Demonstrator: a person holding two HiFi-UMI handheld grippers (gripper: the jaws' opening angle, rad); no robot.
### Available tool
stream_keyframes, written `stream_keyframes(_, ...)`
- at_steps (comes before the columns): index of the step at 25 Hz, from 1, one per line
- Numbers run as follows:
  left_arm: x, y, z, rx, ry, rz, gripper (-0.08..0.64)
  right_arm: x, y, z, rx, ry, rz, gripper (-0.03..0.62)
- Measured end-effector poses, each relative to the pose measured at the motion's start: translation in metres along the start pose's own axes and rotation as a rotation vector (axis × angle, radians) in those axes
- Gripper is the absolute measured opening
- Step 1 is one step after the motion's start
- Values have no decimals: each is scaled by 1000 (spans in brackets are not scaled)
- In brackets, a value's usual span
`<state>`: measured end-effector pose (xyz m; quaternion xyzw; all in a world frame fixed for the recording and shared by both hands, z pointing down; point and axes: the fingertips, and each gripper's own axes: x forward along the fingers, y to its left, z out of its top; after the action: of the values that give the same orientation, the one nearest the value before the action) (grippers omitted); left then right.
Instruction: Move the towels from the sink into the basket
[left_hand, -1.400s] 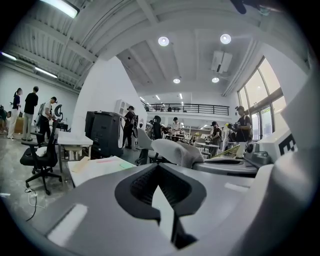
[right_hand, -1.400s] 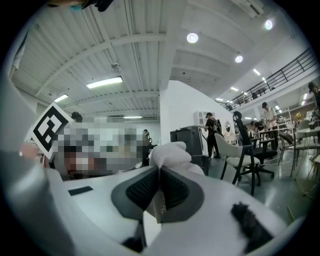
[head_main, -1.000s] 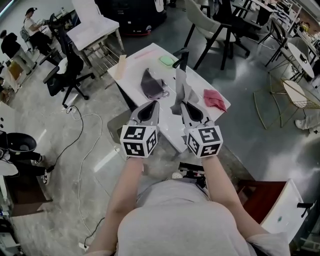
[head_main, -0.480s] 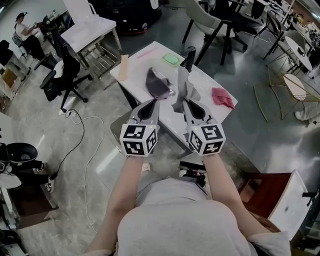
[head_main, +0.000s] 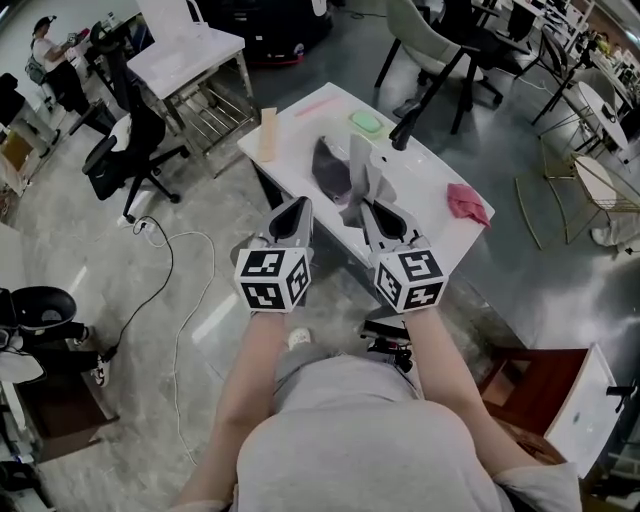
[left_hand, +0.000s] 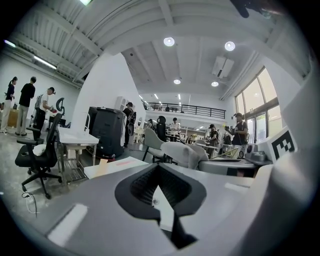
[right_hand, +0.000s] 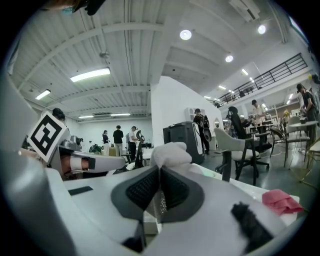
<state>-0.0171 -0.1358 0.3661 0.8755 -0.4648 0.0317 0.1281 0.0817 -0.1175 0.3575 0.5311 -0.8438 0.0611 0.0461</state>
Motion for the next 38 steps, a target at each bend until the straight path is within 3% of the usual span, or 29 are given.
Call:
stream_keyframes(11,-12,64,0,-46,-18,39,2,45,48,-10,-24,44,71,28)
stream_keyframes(24,-42,149,-33,-115,26,136,2,107,115,-47,-22,140,188,28)
stream_keyframes(38,-28,215,-81,-81,128,127,2,173,160,-107,-61,281,333,28)
